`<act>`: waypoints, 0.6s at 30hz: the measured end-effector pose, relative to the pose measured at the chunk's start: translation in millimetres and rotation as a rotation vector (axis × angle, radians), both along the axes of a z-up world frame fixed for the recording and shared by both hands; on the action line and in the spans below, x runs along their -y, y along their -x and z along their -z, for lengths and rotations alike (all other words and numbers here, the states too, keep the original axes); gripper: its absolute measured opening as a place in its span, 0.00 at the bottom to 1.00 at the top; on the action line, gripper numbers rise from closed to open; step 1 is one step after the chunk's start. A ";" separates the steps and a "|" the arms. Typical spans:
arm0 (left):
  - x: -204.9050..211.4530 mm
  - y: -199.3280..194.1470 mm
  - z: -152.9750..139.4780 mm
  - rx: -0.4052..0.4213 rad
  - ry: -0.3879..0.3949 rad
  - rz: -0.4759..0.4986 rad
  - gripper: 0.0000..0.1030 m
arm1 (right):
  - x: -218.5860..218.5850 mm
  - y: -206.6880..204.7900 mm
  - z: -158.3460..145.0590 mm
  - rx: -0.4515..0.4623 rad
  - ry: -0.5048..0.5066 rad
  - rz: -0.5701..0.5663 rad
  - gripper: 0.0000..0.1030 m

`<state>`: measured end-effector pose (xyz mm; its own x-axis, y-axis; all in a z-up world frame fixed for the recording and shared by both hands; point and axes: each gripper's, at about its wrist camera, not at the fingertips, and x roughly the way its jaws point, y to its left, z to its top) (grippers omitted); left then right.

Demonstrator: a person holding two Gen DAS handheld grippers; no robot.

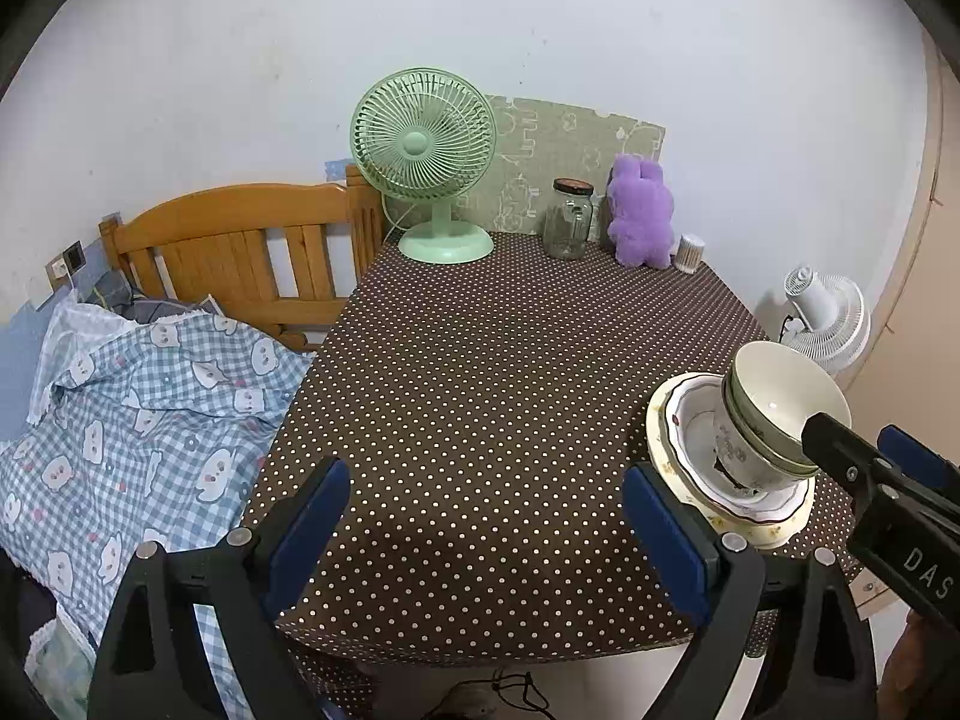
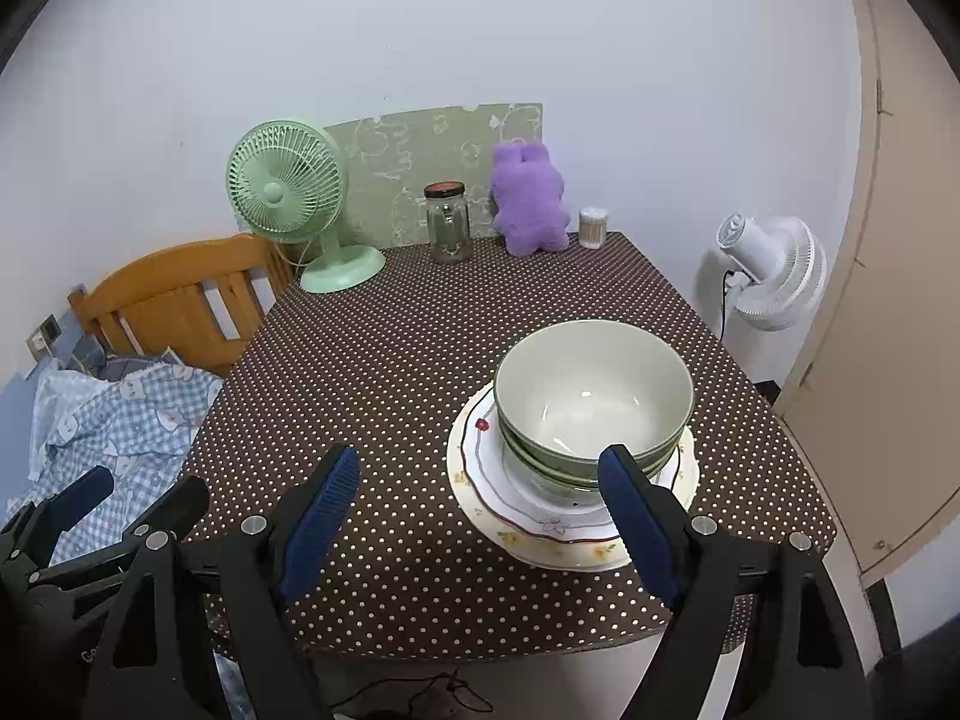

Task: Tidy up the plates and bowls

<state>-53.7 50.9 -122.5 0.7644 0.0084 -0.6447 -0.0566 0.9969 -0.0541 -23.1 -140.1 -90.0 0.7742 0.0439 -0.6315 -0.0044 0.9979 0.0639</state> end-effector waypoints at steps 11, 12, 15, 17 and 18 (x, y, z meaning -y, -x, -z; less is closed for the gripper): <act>5.8 1.2 -3.6 0.018 -0.014 0.005 0.92 | 5.2 3.1 -2.5 0.007 0.007 0.013 0.82; 5.9 1.3 -4.1 0.020 -0.015 0.004 0.92 | 4.7 3.9 -2.4 0.010 0.009 0.013 0.82; 5.3 1.3 -5.0 0.027 -0.019 -0.002 0.92 | 4.5 4.6 -2.5 0.013 0.010 0.012 0.82; 5.2 2.4 -5.8 0.032 -0.020 -0.004 0.92 | 4.5 4.8 -2.6 0.016 0.010 0.011 0.82; 5.2 2.5 -6.1 0.034 -0.021 -0.006 0.92 | 4.4 4.8 -2.5 0.017 0.009 0.011 0.82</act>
<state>-56.2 45.7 -116.3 0.7858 0.0264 -0.6180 -0.0608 0.9975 -0.0348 -27.8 -144.5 -87.5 0.7852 0.0298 -0.6186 0.0052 0.9985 0.0547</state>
